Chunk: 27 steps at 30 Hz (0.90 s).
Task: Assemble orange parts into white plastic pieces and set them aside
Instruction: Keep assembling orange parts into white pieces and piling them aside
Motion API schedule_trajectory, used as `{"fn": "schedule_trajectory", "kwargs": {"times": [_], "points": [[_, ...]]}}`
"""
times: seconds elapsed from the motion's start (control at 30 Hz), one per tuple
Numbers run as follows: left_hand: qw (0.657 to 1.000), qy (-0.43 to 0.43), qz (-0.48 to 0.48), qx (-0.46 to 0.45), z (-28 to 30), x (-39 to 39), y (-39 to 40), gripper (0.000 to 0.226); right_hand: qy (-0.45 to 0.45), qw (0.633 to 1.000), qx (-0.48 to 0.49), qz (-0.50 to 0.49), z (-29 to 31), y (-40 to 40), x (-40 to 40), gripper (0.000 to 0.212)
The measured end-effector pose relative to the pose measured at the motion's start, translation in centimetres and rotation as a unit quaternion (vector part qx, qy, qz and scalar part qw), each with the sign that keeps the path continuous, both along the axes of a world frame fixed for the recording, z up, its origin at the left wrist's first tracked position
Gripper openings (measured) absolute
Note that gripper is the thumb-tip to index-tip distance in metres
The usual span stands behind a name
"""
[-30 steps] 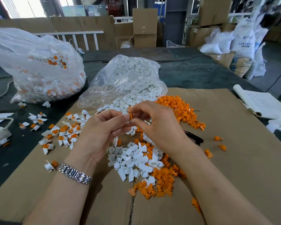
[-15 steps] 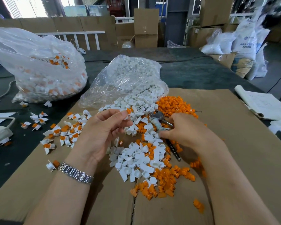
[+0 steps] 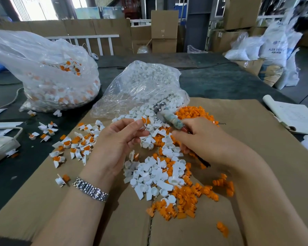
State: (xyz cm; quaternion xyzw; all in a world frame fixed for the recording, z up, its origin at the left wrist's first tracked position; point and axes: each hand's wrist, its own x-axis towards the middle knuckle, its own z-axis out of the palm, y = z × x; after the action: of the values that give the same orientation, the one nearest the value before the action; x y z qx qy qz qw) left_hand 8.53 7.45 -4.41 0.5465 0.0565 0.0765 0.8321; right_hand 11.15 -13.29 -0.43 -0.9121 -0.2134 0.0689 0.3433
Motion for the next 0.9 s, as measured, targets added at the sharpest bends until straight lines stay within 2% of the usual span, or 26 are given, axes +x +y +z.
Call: {"fn": "schedule_trajectory", "kwargs": {"times": [0.1,0.23,0.43,0.63,0.9], "points": [[1.0,-0.015,0.007,-0.002,0.0,-0.1,0.0,0.024,0.05,0.998,0.008,0.037,0.5,0.8,-0.9,0.031],[0.999,-0.026,0.022,-0.006,-0.1,0.0,-0.1,0.029,0.066,0.997,-0.002,0.05,0.6,1.5,-1.6,0.04],[0.999,-0.029,0.036,0.001,-0.2,0.1,-0.1,0.022,0.055,0.997,-0.024,0.057,0.9,1.9,-2.1,0.042],[0.996,-0.03,0.054,0.059,-0.5,0.0,-0.3,0.02,0.023,0.997,-0.057,0.056,0.3,2.4,-1.8,0.032],[0.997,-0.024,0.054,0.05,-0.5,-0.2,-0.1,0.011,-0.025,0.997,-0.064,0.023,-1.1,3.3,-1.2,0.033]]}}
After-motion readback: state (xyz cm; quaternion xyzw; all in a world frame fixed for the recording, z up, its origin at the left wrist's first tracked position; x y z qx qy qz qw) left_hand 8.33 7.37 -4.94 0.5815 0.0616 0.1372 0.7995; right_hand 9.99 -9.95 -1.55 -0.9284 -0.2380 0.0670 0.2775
